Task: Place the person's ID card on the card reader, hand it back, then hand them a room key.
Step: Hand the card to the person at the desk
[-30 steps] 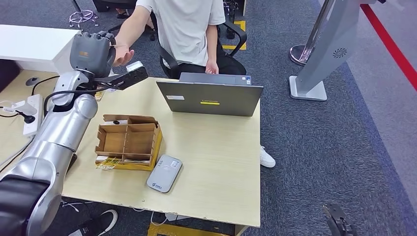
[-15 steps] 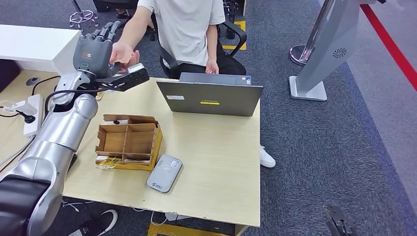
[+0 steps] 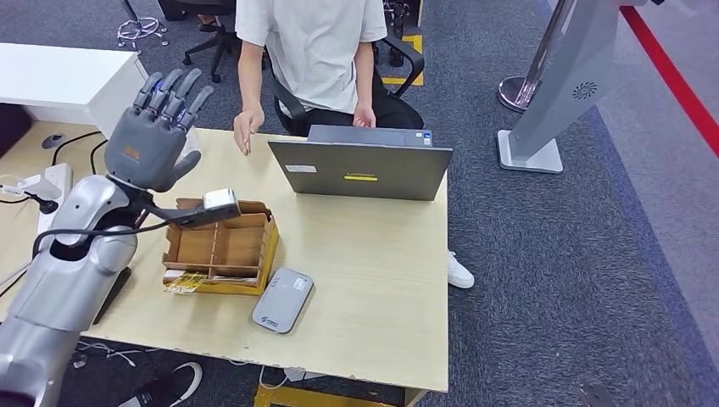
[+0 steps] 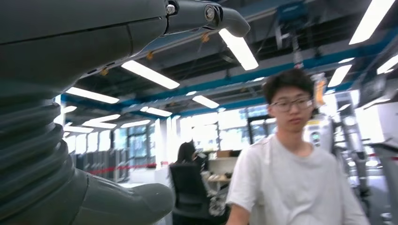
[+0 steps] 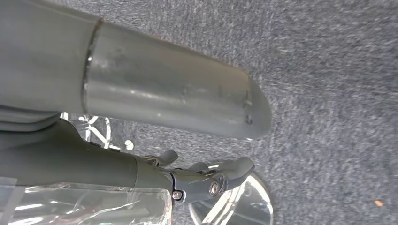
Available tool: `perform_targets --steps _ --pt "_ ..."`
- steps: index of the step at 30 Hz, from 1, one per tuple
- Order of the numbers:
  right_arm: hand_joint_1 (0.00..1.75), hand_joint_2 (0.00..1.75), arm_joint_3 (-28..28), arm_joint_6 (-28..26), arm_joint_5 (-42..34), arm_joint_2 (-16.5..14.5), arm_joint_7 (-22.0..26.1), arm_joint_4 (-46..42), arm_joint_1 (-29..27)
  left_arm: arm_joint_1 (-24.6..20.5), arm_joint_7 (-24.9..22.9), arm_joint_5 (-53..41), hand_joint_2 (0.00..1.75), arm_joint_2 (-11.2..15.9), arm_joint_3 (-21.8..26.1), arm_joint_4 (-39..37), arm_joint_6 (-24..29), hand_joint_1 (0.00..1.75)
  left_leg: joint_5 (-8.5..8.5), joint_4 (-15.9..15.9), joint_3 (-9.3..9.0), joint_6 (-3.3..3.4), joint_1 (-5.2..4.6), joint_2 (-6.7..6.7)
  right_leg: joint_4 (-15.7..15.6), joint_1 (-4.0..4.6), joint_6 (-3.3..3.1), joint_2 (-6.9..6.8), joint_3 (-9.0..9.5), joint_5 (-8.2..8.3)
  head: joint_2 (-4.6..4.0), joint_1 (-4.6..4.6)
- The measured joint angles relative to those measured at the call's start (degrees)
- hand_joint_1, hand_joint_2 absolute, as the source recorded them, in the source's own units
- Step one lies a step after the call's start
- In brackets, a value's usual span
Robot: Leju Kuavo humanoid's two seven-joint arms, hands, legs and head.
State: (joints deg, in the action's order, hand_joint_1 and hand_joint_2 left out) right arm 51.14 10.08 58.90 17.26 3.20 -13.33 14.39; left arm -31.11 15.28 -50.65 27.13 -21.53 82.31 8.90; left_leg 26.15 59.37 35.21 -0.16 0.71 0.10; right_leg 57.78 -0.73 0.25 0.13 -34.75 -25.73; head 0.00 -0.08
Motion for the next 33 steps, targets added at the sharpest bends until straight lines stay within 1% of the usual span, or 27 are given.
perform_targets --steps 3,7,10,12,15,20,23,27,33 --pt "0.00 0.00 0.75 -0.08 -0.65 0.43 0.70 -0.07 -1.21 7.08 2.00 -0.90 1.75 4.54 -0.14 7.28 2.63 0.00 0.06 -0.01 -0.01 -0.02 0.00 0.04 0.00 0.00 -0.04 0.05 0.00 -0.06 0.00 0.00" --pt "0.00 0.00 1.68 -0.11 -1.50 0.98 1.53 -0.07 -2.72 17.90 3.80 -2.07 1.75 10.74 0.29 15.96 7.53 0.00 0.17 -0.02 -0.04 -0.05 0.00 0.08 0.00 0.00 -0.04 0.08 0.00 -0.21 0.00 0.00" --pt "0.00 0.00 2.30 -0.11 -1.70 1.34 1.92 -0.07 -3.59 25.79 5.03 -2.66 1.75 13.61 2.00 20.77 10.35 0.00 0.24 -0.02 -0.03 -0.02 0.00 0.07 0.00 0.00 0.01 0.04 0.02 -0.31 0.00 -0.01" --pt "0.00 0.00 2.56 -0.11 -1.76 1.49 2.07 -0.09 -3.97 29.99 5.14 -3.36 1.75 14.42 3.65 22.73 11.14 0.00 0.28 -0.02 -0.04 0.00 0.00 0.05 -0.01 0.00 0.01 0.01 0.03 -0.32 0.00 0.00" --pt "0.00 0.00 2.82 -0.11 -2.05 1.58 2.31 -0.20 -4.46 34.26 3.91 -5.63 1.75 14.56 6.23 23.96 10.66 0.00 0.29 -0.02 -0.04 0.00 0.01 0.03 -0.01 0.00 0.00 -0.02 0.04 -0.32 0.00 0.01" --pt "0.00 0.00 3.23 -0.10 -2.50 1.62 2.63 -0.25 -4.93 37.51 1.91 -8.57 1.75 13.72 8.40 23.93 8.47 0.00 0.29 -0.02 -0.06 0.00 0.00 0.02 -0.01 0.00 0.00 -0.03 0.08 -0.32 0.00 0.01" --pt "0.00 0.00 3.45 -0.03 -2.51 1.62 2.68 -0.28 -5.07 38.44 1.16 -9.16 1.75 12.71 8.63 23.43 7.22 0.00 0.29 -0.01 -0.07 0.00 0.00 0.01 -0.01 0.00 0.00 -0.03 0.11 -0.32 0.00 0.01" --pt "0.00 0.00 3.57 0.12 -2.37 1.62 2.70 -0.40 -5.08 38.97 1.00 -9.10 1.75 11.37 8.59 21.76 4.16 0.00 0.29 -0.01 -0.07 0.00 0.00 -0.01 -0.02 0.00 0.00 -0.04 0.11 -0.32 0.00 0.00" --pt "0.00 0.00 3.57 0.15 -2.25 1.62 2.40 -0.48 -4.88 38.66 0.17 -10.36 1.75 7.05 6.97 16.25 3.52 0.00 0.31 -0.01 -0.07 0.02 0.00 -0.02 -0.02 0.00 0.01 -0.04 0.11 -0.32 0.00 0.00"
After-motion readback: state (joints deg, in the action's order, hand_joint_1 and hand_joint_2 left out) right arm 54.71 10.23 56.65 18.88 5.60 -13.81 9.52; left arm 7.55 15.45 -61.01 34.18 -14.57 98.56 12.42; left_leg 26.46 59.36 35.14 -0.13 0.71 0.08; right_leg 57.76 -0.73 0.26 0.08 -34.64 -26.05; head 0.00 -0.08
